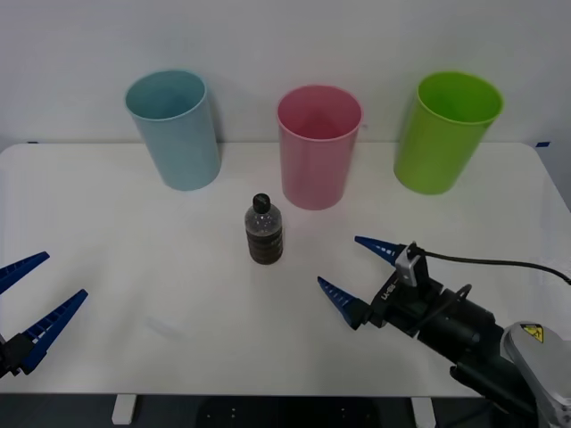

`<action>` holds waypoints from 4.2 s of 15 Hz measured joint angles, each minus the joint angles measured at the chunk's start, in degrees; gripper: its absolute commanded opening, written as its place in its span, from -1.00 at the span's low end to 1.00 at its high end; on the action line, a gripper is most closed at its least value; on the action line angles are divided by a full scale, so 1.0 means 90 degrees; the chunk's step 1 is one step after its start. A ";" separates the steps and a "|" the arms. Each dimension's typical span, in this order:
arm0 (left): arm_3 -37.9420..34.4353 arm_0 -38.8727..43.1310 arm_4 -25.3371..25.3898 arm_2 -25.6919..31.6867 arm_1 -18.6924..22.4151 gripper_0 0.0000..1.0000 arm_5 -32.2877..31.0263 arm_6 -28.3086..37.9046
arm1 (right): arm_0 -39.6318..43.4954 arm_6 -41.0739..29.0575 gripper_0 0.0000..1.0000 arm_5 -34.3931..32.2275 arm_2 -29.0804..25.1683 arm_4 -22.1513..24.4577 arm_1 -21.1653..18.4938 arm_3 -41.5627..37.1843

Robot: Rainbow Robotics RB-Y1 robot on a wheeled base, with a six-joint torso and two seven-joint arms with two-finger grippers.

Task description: Grasp the object on the table and drop it into the matching bin: aluminum can to the light blue bin, PET bottle to the pink bin.

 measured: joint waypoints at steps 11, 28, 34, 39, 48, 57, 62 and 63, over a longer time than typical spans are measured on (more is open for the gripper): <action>0.0000 0.0001 0.0000 0.0000 0.0000 1.00 0.0000 0.0000 | -0.0628 0.0297 1.00 0.1135 0.0718 0.0196 0.0618 0.0634; 0.0000 0.0001 0.0000 0.0000 0.0000 1.00 0.0000 0.0000 | -0.2432 0.0790 1.00 0.1608 0.0732 0.0283 0.1534 0.2967; 0.0000 0.0001 0.0000 0.0000 0.0000 1.00 0.0000 0.0000 | -0.2565 0.0884 1.00 0.1753 0.0788 0.0248 0.1645 0.3092; 0.0000 0.0001 0.0000 0.0000 0.0000 1.00 0.0000 0.0000 | -0.2566 0.0973 -1.00 0.1752 0.0791 0.0200 0.1648 0.3092; 0.0000 0.0001 0.0000 0.0000 0.0000 1.00 0.0000 0.0000 | -0.2575 0.0989 -1.00 0.1768 0.0791 0.0172 0.1603 0.3039; 0.0000 0.0000 0.0000 0.0000 0.0000 1.00 0.0000 0.0000 | -0.1846 0.0718 -1.00 0.1716 0.0834 -0.0053 0.0941 0.1877; 0.0000 0.0000 0.0000 0.0000 0.0000 1.00 0.0000 0.0000 | -0.1277 0.0352 -1.00 0.1713 0.0850 -0.0271 0.0311 0.0909; 0.0000 0.0000 0.0000 0.0000 0.0000 1.00 0.0000 0.0000 | -0.1151 0.0137 -1.00 0.1713 0.0850 -0.0282 0.0170 0.0691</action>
